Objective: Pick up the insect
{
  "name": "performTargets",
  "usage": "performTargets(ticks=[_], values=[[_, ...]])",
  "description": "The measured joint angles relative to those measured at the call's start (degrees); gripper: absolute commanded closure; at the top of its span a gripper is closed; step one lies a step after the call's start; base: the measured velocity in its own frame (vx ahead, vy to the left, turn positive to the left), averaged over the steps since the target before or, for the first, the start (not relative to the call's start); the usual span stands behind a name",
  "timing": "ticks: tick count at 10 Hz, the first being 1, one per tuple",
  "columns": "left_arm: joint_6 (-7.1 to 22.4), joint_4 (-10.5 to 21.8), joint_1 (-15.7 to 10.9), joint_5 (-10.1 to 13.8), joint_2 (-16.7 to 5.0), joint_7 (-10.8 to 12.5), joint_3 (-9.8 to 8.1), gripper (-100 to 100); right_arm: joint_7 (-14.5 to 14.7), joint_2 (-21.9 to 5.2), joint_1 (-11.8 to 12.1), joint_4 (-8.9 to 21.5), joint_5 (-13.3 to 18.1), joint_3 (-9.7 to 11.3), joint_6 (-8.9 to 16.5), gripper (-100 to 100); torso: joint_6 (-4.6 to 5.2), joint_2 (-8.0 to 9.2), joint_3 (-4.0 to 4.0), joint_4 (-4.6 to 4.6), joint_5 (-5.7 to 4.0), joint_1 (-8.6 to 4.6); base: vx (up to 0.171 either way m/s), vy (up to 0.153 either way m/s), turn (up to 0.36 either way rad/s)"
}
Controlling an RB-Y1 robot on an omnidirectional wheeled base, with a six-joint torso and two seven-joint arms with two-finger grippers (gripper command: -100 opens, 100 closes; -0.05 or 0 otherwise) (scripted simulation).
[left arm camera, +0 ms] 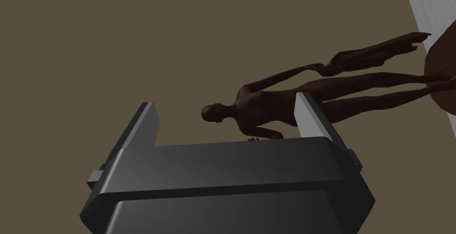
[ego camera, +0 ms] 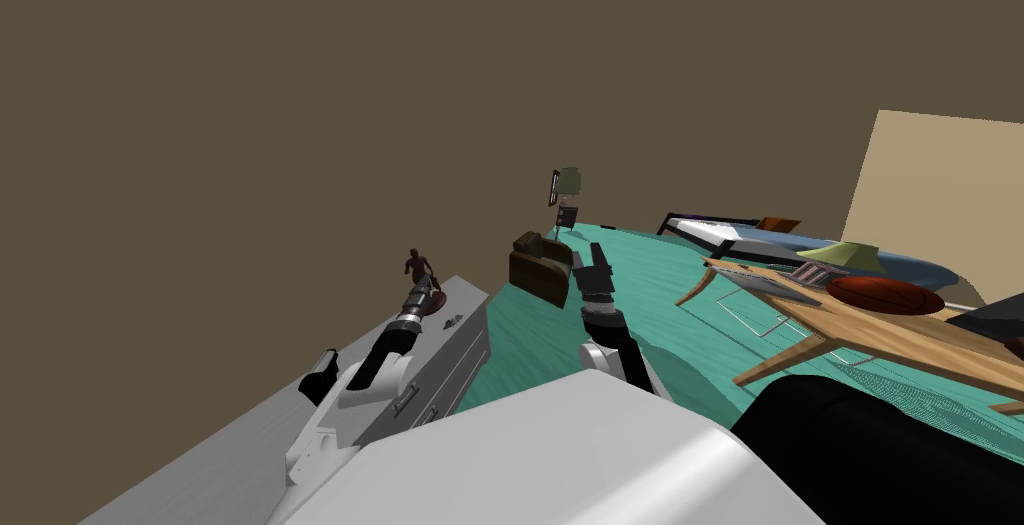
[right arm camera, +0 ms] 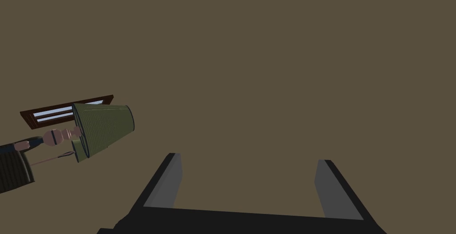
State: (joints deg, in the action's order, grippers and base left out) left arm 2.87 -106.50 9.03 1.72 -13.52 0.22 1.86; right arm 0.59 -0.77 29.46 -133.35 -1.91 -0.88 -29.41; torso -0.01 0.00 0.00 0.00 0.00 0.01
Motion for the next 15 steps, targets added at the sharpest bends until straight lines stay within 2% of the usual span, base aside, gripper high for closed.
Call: performTargets(ticks=[1,4,7,8,12,13,15], values=[[1.9,1.4,-1.5,0.7,-0.5,-0.1,-0.01,-100,0.0,0.0,0.0,0.0,0.0,0.0,0.0,0,0.02,-0.01,-0.01,0.0,0.0,-0.01,0.0,0.0,0.0],[7.2,3.9,-3.2,2.6,-2.3,-0.1,-0.08,-100,0.0,0.0,0.0,0.0,0.0,0.0,0.0,0,0.0,0.0,0.0,0.0,0.0,-0.01,-0.001,-0.001,-0.006],[11.1,7.5,-5.5,3.7,-2.7,-0.4,-0.08,-100,0.0,0.0,0.0,0.0,0.0,0.0,0.0,0,0.0,-0.01,-0.01,0.0,0.0,-0.01,-0.001,-0.003,-0.02],[12.8,8.9,-6.6,5.0,-4.0,-0.3,-0.16,-100,0.0,0.0,0.0,0.0,0.0,0.0,0.0,0,0.01,-0.02,-0.01,0.0,0.0,0.0,-0.001,-0.001,-0.015],[18.3,13.1,-9.3,7.1,-5.1,-0.6,-0.18,-100,0.0,0.0,0.0,0.0,0.0,0.0,0.0,0,0.0,-0.01,-0.01,0.0,0.0,0.0,-0.001,0.0,-0.013],[19.4,13.3,-9.5,7.2,-5.1,-0.6,-0.21,-100,0.0,0.0,0.0,0.0,0.0,0.0,0.0,0,0.0,-0.01,0.0,0.0,0.0,0.0,-0.001,0.001,-0.033],[22.3,16.0,-11.2,8.7,-5.9,-0.9,-0.24,-100,0.0,0.0,0.0,0.0,0.0,0.0,0.0,0,-0.01,-0.01,-0.01,0.0,0.0,0.01,0.0,0.003,-0.037]])
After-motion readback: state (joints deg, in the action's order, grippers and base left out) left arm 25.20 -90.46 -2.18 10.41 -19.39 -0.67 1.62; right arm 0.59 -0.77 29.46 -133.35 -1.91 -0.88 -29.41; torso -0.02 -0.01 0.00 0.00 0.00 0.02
